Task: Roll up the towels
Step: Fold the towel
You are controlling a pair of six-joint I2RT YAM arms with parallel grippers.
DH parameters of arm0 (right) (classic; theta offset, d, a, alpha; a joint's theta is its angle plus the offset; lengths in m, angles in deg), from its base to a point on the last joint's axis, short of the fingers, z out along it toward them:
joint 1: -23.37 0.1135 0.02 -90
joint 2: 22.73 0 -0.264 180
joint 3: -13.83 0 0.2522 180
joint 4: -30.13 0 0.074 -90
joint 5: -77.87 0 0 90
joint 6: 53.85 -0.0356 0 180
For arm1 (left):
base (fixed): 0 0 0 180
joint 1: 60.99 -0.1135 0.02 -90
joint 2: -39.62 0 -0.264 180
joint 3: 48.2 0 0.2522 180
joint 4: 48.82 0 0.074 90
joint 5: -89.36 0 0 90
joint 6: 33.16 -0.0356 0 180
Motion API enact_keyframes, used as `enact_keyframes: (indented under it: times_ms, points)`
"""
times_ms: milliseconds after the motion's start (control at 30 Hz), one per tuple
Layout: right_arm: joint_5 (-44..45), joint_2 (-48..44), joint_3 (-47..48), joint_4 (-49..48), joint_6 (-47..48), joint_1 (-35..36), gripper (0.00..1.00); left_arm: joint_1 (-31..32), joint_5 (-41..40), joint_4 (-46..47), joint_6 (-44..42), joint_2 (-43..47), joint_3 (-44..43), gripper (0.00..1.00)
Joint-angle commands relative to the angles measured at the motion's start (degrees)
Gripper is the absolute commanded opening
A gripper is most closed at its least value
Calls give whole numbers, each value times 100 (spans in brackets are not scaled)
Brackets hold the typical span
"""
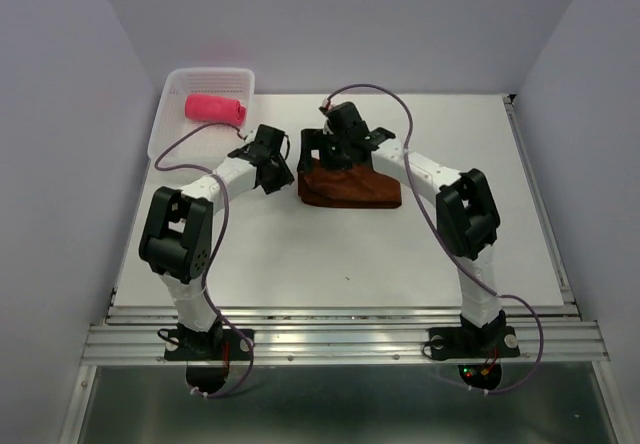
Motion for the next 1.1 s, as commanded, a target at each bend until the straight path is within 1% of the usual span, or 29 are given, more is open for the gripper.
enact_keyframes:
  times_ms: [0, 33, 67, 100, 133, 233, 267, 300, 367, 433, 467, 500, 567, 667, 800, 933, 1000, 1033, 1067]
  points:
    - [103, -948, -234, -300, 69, -222, 100, -14, -311, -337, 80, 660, 58, 46]
    - [147, -1192, -443, -309, 43, -361, 100, -5, -233, -328, 80, 713, 58, 52]
    - [165, -1299, -558, -300, 16, -449, 100, 21, -188, -328, 80, 748, 15, 56]
    - [174, -1396, -785, -291, -1, -546, 100, 100, -127, -328, 80, 800, -21, 58]
    - [139, -1571, -927, -300, -36, -790, 100, 162, -100, -328, 63, 810, -73, 69]
    - [-19, -1748, -1374, -300, -11, -1248, 100, 521, -21, -328, 10, 749, -407, 89]
    - [-55, -1783, -1463, -300, 42, -1337, 100, 618, 5, -284, -16, 705, -616, 89]
    - [-64, -1775, -1560, -309, 138, -1486, 100, 776, 127, -223, -51, 461, -819, 93]
    - [-151, -1679, -1535, -292, 252, -1626, 100, 891, 312, -170, -78, 362, -995, 93]
    - [-318, -1451, -1473, -282, 306, -1776, 100, 979, 575, -126, -96, 11, -1171, 93]
    - [-519, -1380, -1369, -291, 367, -1838, 100, 1032, 585, -126, -104, -173, -1285, 93]
    - [-529, -1214, -1315, -283, 394, -1908, 100, 1041, 612, -117, -104, -253, -1313, 93]
    - [-310, -1038, -1210, -283, 490, -1909, 100, 1032, 612, -73, -122, -402, -1322, 93]
    - [-240, -686, -1043, -256, 658, -1961, 100, 1015, 586, -161, -148, -753, -1339, 93]
    - [93, -369, -1147, -247, 553, -1962, 100, 936, 551, -91, -140, -1035, -1260, 93]
    - [472, -614, -1700, -282, 403, -2015, 100, 734, 471, -239, -166, -1396, -1497, 93]
    - [237, -999, -2393, -598, 280, -2015, 100, 725, 156, -266, -280, -1553, -1777, 93]
    - [113, -1167, -2700, -799, 193, -2015, 100, 725, 233, -240, -358, -1633, -1892, 93]
    - [-114, -1499, -3626, -1210, -208, -1954, 100, 733, 382, -153, -577, -1808, -2145, 93]
